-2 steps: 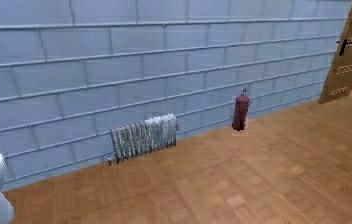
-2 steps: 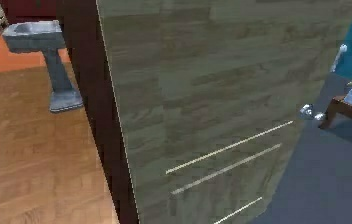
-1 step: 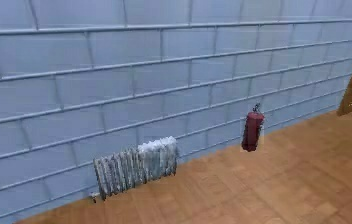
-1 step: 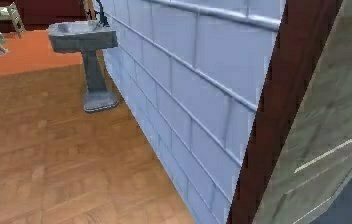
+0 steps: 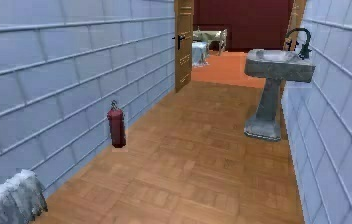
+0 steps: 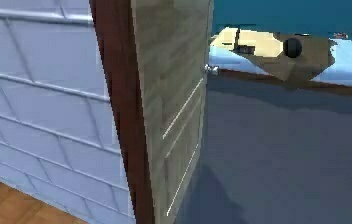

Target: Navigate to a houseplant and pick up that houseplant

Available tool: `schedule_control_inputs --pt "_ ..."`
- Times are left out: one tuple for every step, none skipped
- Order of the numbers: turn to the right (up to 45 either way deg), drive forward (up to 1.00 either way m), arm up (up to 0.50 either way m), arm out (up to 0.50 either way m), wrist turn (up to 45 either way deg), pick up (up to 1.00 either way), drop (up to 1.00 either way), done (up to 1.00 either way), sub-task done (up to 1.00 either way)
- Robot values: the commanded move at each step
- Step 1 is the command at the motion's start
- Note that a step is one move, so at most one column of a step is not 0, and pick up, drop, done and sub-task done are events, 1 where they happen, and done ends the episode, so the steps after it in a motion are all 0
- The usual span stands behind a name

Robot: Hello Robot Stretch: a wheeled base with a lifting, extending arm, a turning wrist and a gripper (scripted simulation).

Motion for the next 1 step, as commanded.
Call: schedule_control_inputs --pt "0.0 1.0 0.0 0.0 0.0 0.0 0.0 0.0 0.0"
